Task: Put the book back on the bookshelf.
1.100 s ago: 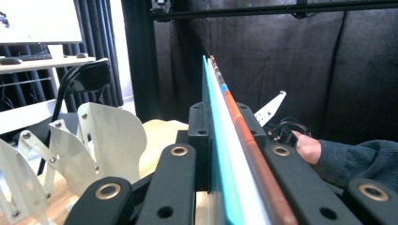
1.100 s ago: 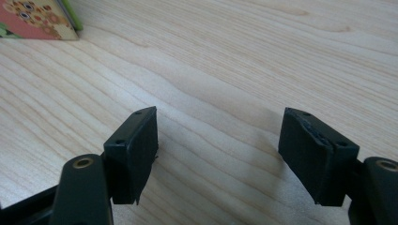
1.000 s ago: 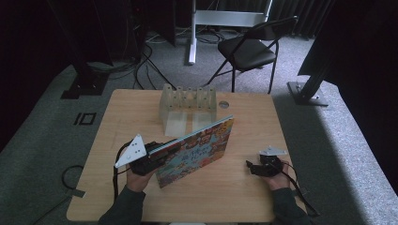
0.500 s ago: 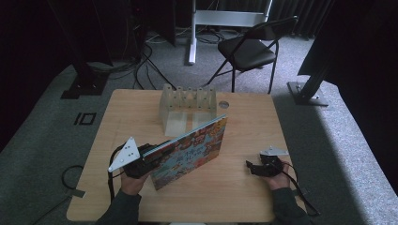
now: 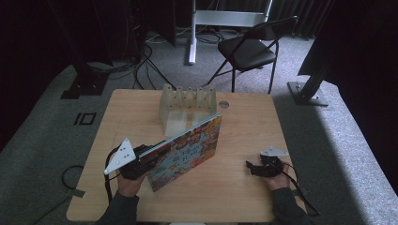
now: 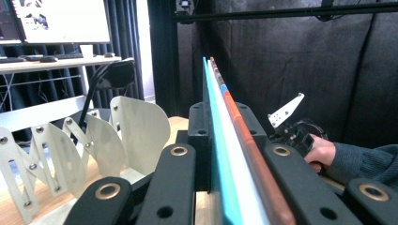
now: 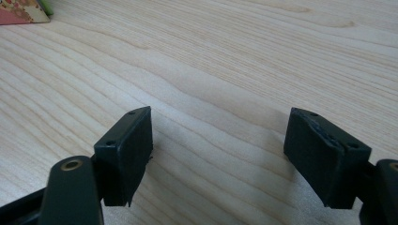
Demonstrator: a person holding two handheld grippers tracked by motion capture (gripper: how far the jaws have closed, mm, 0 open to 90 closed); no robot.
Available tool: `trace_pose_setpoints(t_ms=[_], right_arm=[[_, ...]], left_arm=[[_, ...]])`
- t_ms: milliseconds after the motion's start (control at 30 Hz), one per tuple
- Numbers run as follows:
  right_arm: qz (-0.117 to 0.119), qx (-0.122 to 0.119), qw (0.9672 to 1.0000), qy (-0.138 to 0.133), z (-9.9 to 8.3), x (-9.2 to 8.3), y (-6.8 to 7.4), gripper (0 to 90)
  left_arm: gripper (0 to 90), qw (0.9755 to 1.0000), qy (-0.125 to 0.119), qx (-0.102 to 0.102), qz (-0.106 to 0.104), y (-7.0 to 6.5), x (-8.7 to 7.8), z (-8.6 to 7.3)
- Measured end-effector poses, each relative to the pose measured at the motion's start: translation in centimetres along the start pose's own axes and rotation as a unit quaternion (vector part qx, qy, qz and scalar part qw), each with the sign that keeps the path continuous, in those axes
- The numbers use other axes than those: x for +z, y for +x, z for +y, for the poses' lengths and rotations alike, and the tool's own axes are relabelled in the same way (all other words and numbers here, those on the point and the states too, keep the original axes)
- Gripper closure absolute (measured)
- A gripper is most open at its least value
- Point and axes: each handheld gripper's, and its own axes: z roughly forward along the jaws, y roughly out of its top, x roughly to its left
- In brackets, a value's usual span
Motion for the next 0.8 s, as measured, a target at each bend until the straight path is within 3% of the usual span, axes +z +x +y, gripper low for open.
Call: trace_pose_setpoints(t_ms=[800], right_arm=[[0.002,-0.001,1.0000,0.000,-0.1,-0.1,0.2,23.7]], left_arm=[[80.5,0.9994,0.001,-0.007,0.034,0.4,-1.3,-0.1]])
